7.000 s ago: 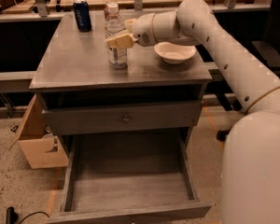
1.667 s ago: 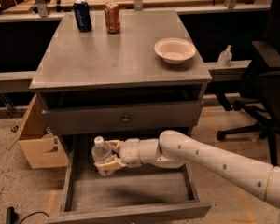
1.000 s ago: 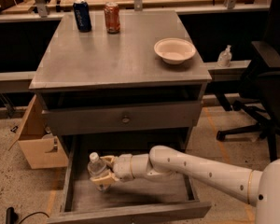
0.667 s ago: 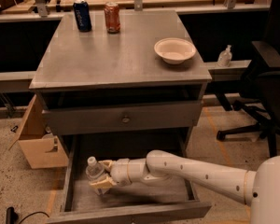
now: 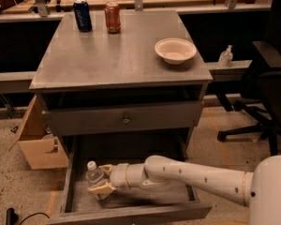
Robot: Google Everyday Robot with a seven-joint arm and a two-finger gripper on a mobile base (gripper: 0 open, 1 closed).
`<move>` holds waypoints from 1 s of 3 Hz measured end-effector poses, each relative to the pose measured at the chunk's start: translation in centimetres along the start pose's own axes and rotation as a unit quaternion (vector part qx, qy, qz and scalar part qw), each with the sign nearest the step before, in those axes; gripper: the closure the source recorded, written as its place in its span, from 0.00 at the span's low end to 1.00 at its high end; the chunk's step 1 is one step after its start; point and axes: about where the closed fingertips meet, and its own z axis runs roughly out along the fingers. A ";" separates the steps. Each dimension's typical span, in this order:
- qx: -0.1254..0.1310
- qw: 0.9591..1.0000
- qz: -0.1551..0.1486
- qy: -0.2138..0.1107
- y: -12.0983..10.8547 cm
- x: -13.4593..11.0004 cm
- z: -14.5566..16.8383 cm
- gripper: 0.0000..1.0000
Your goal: Place blue plastic bottle into middle drawer
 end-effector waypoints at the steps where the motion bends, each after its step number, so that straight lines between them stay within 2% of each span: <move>1: 0.014 1.000 0.004 0.006 -0.1 -0.2 -0.8 0.00; 2: 0.038 0.999 0.009 0.021 0.2 -0.8 -3.8 0.00; 3: 0.072 0.997 0.024 0.036 1.3 -1.4 -8.0 0.00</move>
Offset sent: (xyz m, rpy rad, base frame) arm -0.0115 -0.0782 0.0472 -0.1054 -0.0173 -0.1390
